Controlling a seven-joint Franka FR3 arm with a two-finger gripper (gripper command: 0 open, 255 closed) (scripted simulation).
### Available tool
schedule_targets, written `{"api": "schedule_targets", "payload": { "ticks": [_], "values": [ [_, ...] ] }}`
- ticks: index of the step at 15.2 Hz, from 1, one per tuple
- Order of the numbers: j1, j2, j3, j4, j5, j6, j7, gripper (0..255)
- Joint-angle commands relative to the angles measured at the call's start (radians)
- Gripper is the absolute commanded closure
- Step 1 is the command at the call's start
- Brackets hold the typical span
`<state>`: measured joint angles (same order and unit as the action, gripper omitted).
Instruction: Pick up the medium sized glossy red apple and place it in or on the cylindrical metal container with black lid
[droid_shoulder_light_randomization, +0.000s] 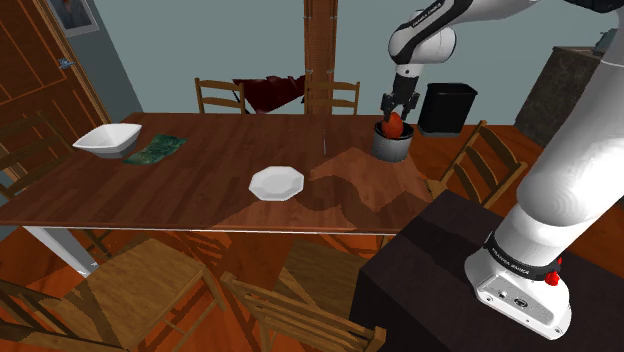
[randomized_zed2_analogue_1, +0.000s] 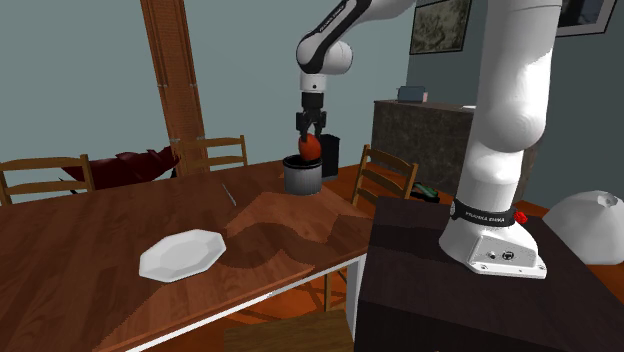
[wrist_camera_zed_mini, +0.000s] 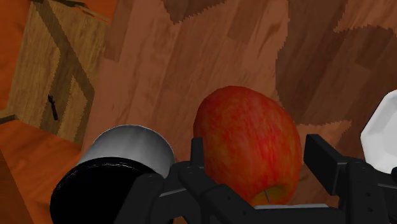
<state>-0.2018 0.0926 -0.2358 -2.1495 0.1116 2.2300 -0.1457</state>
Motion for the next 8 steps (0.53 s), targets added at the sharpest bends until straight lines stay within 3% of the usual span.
{"api": "schedule_targets", "payload": {
  "ticks": [1,8],
  "values": [
    [-0.024,0.052,-0.016,0.08,0.014,-0.034,-0.045,255],
    [-0.112,0.264,-0.041,0.402,0.071,-0.161,-0.16,255]
  ]
}}
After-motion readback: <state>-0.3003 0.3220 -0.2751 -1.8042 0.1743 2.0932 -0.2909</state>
